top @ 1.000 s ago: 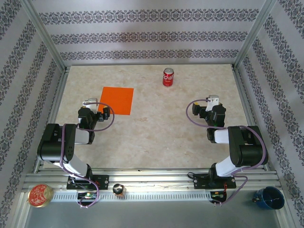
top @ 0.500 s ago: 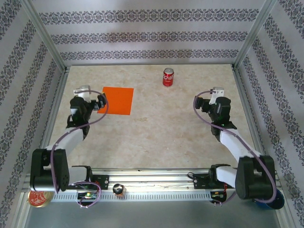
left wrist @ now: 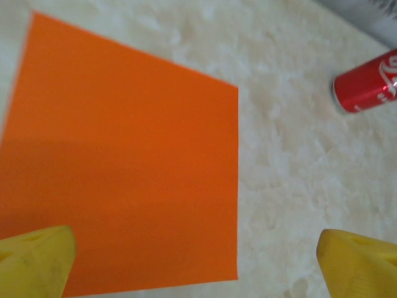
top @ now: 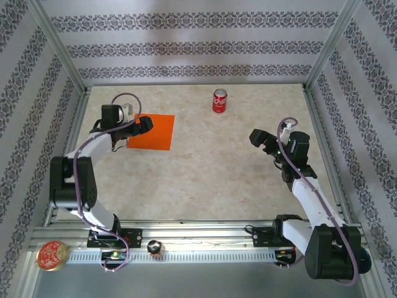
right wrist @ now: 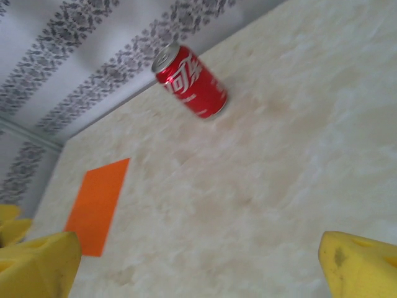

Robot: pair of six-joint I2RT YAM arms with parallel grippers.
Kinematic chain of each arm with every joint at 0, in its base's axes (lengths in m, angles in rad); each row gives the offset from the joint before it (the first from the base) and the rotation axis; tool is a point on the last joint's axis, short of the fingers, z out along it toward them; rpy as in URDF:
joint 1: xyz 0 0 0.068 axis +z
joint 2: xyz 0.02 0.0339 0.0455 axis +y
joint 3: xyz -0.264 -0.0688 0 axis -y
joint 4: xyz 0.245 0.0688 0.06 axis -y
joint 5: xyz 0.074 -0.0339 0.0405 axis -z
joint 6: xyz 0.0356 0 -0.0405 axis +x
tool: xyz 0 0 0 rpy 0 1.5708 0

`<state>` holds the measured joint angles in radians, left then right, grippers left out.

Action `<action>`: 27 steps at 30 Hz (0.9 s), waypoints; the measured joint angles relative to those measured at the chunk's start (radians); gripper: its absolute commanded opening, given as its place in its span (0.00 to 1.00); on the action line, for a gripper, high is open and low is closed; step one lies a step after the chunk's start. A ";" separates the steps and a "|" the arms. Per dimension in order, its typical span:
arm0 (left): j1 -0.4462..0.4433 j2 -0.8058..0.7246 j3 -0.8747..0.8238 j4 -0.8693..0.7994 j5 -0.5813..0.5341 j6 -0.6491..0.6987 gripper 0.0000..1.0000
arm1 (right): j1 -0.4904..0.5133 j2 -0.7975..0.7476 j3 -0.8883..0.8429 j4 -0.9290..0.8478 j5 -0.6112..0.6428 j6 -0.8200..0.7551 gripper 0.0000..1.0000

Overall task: Fold a paper plane with a square sheet of paper (pick it up from the middle)
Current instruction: Move the square sheet of paper to the center of the table.

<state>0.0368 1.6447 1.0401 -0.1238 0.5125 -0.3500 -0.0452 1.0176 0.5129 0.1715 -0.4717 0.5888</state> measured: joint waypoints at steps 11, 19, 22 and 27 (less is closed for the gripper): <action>-0.105 0.261 0.227 -0.192 0.021 -0.002 0.93 | 0.066 0.037 0.000 -0.033 -0.102 0.076 0.98; -0.127 0.311 0.230 -0.240 -0.013 -0.030 0.91 | 0.076 0.038 -0.017 -0.056 -0.074 0.099 0.98; -0.144 0.308 0.222 -0.239 -0.037 -0.042 0.90 | 0.076 0.052 -0.017 -0.061 -0.063 0.113 0.98; -0.236 0.275 0.176 -0.229 -0.093 -0.071 0.89 | 0.080 0.085 -0.017 -0.074 -0.048 0.140 0.98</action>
<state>-0.1989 1.9198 1.2163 -0.3531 0.4194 -0.4210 0.0345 1.1027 0.4957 0.0971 -0.5198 0.7284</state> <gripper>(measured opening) 0.890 0.982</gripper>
